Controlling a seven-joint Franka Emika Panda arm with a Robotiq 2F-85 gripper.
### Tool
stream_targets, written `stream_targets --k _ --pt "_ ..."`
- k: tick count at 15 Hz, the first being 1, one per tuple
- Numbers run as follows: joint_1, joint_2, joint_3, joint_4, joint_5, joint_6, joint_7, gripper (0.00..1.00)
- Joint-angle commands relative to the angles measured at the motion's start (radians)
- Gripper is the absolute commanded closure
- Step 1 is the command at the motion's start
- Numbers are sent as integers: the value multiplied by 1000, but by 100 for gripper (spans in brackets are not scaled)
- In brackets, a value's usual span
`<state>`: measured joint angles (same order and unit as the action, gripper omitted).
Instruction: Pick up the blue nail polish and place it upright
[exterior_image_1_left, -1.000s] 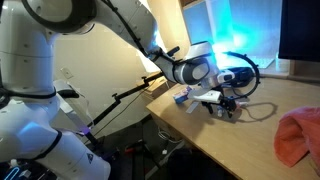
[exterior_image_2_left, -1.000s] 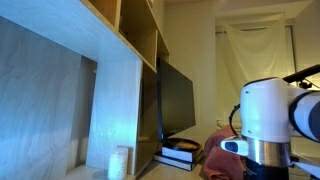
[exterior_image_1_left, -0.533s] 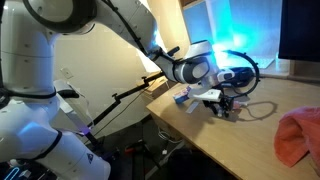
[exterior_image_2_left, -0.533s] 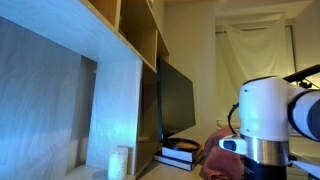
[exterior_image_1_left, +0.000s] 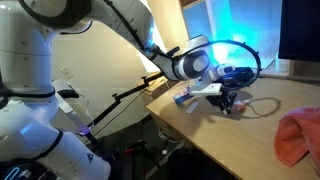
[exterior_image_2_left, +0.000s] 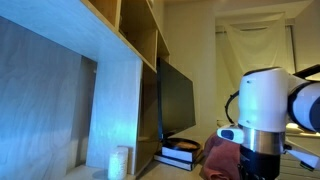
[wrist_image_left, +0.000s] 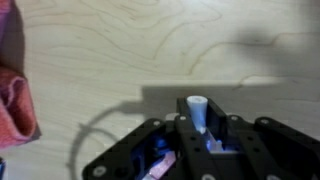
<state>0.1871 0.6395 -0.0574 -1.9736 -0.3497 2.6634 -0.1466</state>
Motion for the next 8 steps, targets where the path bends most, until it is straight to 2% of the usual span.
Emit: stream_targets --k 1,4,6,8 --pt "121 -113 -121 -78 -170 12 163 95" --pt "196 -171 -194 -99 -342 -45 305 95" --pt "216 -204 -209 -106 -470 -111 402 95" --pt "208 -229 -185 -110 -589 -220 476 95"
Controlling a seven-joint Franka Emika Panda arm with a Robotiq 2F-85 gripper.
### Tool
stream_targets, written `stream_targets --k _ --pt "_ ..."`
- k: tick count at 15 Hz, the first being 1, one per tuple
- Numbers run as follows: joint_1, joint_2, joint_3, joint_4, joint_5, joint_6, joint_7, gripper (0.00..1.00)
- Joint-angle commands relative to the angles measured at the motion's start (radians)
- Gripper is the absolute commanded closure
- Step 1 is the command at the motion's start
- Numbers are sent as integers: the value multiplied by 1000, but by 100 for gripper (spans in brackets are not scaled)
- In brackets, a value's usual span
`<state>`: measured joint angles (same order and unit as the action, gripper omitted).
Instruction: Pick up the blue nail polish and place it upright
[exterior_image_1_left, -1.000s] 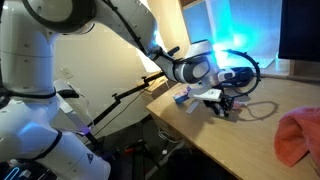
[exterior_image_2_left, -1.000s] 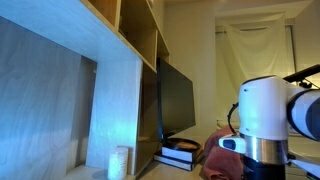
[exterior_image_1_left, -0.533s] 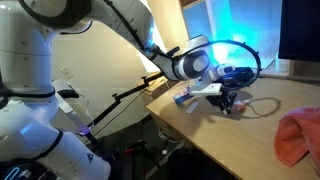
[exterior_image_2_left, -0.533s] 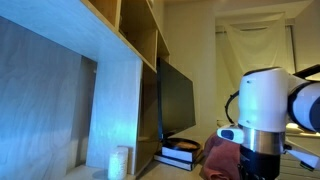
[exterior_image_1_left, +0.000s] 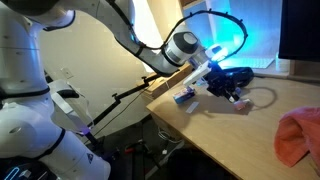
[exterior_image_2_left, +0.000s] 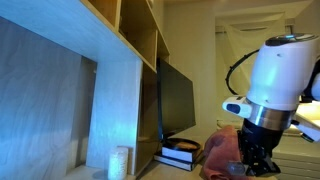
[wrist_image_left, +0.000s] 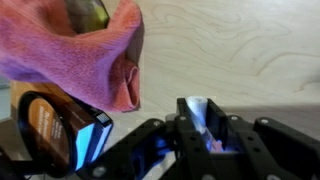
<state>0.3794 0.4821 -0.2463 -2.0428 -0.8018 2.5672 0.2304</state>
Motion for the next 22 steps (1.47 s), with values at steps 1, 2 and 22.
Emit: stream_targets --k 1,2,22 --pt "7 -85 24 -44 -192 -192 132 95" --pt "0 -98 44 -51 -246 -260 156 95" --pt "-157 -51 366 -82 -340 -990 -341 95"
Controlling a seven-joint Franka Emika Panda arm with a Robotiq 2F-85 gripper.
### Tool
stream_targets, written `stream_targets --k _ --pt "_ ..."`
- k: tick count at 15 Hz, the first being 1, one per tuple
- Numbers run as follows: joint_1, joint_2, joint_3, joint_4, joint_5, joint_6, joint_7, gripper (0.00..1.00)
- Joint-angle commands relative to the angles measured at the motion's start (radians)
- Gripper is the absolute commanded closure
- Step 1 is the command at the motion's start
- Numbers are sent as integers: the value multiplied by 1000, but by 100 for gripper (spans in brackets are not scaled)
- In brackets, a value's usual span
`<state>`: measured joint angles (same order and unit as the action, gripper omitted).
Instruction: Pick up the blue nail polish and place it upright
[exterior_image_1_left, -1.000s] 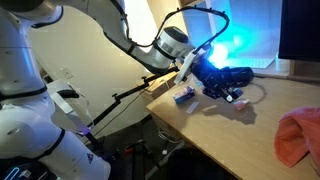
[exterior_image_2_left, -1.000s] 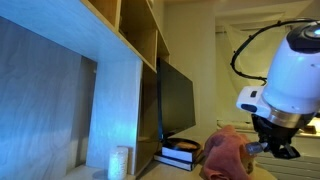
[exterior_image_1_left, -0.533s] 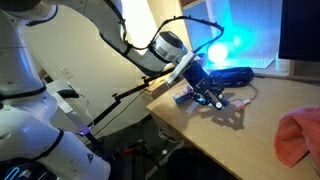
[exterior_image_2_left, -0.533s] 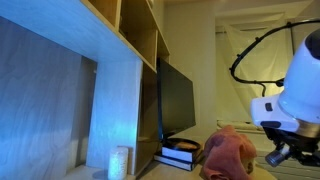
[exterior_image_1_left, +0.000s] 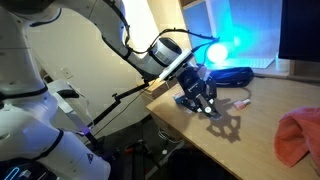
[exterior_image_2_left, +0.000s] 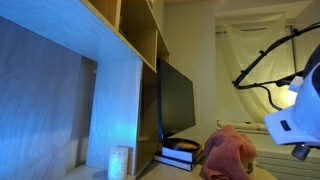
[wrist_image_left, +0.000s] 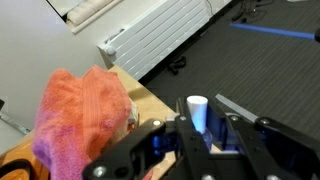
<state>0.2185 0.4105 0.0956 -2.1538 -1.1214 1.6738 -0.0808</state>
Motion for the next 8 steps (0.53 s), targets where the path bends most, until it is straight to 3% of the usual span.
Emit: stream_targets --k 1,8 --pt "4 25 32 31 -27 -118 -31 95" --pt "1 65 80 101 2 -126 -25 95"
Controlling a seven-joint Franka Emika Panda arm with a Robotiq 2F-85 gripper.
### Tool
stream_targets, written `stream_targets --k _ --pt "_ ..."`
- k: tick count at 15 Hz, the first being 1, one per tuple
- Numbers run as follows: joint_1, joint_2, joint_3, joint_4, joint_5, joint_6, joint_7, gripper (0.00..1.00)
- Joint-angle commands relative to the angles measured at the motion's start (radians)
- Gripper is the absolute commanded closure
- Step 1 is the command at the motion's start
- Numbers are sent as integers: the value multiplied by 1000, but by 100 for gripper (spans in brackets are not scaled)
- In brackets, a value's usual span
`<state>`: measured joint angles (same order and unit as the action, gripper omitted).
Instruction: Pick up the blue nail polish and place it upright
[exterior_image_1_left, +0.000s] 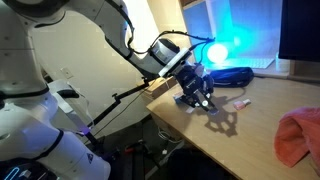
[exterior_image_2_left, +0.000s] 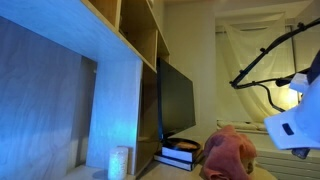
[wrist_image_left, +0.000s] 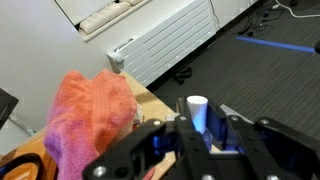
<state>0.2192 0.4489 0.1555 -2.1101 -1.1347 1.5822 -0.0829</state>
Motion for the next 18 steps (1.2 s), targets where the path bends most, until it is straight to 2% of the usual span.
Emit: stream_targets --k 1,8,9,16,17,18 --pt "3 37 25 77 23 -40 -24 95" --pt "13 114 27 191 79 -60 -28 95" --pt "7 92 26 146 54 -14 0 78" --pt "8 114 26 170 62 -24 0 78" --pt "8 114 26 170 62 -24 0 95" --pt "6 113 23 167 59 -24 3 95"
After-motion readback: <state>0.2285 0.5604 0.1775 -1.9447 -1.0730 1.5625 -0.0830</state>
